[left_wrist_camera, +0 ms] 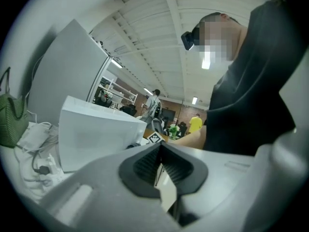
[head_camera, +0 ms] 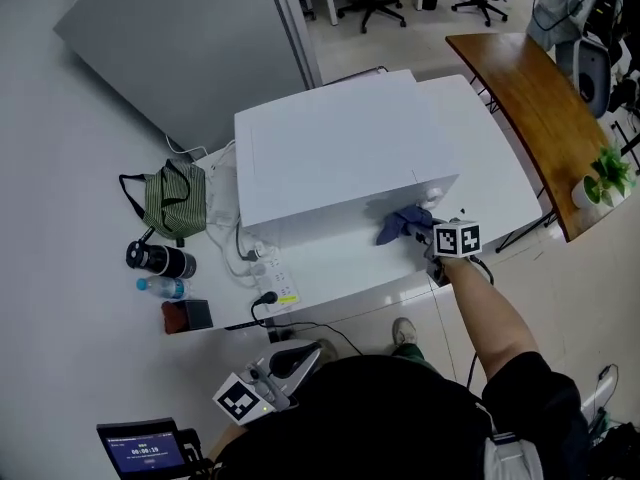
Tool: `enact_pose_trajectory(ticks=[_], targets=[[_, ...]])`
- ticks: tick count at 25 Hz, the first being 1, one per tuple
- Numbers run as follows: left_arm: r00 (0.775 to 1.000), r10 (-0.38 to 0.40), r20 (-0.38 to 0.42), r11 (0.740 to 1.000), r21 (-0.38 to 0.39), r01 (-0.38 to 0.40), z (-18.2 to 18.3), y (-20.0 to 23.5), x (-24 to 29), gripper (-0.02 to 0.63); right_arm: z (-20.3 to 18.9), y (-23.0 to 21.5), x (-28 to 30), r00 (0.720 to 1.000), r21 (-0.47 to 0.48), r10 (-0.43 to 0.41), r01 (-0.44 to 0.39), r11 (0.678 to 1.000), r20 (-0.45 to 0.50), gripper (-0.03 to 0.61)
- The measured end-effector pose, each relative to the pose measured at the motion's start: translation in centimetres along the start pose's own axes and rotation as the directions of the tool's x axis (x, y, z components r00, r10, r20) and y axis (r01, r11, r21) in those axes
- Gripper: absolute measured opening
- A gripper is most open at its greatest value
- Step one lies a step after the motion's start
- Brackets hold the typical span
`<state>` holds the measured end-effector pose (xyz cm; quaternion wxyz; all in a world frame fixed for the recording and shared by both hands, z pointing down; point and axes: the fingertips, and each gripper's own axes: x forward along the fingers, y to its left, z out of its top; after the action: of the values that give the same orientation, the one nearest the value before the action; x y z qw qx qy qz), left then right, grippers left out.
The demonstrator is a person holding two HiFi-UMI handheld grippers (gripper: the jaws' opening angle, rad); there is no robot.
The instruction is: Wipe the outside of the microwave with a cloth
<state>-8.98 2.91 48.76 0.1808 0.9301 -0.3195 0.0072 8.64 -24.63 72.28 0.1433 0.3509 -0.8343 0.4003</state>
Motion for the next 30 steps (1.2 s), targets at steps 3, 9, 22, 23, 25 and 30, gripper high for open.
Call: enact_pose_trajectory(ticks=[3,9,22,23,25,30], targets=[[1.0,-0.015,-0.011,1.0,-0.001,0.015,-0.2,-0.3,0.5,0.003,0.5,-0.3,-1.1,1.0,0.017,-0.009,0.009,1.0,0.028,0.074],[0.998,0.043,0.045,0.999,-0.035,-0.041,-0.2,1.0,-1.8,0.003,-3.5,7.7,3.3,0.981,-0.111,0.138,-0.154,0.982,-0.138,0.072],[0.949,0.303,0.09,0.95,-0.113,-0.292,-2.3,4.6,-13.9,0.003,-10.3,23.8,20.9,0.879,-0.207,0.226,-0.335,0.919,-0.42,0.072],[0.946,0.31,0.09,0.947,-0.117,-0.3,-2.4,4.8,-14.2,0.003,-10.1,23.7,21.0,0.88,-0.208,0.226,-0.334,0.919,-0.418,0.074],[0.947,0.309,0.085,0.947,-0.116,-0.299,-2.5,4.9,-14.1,0.003,-9.8,23.1,20.8,0.886,-0.2,0.227,-0.328,0.923,-0.405,0.074],[0.97,0.234,0.062,0.97,-0.084,-0.228,-1.6,4.5,-11.0,0.003,-8.8,17.6,17.1,0.92,-0.149,0.186,-0.249,0.957,-0.345,0.074]])
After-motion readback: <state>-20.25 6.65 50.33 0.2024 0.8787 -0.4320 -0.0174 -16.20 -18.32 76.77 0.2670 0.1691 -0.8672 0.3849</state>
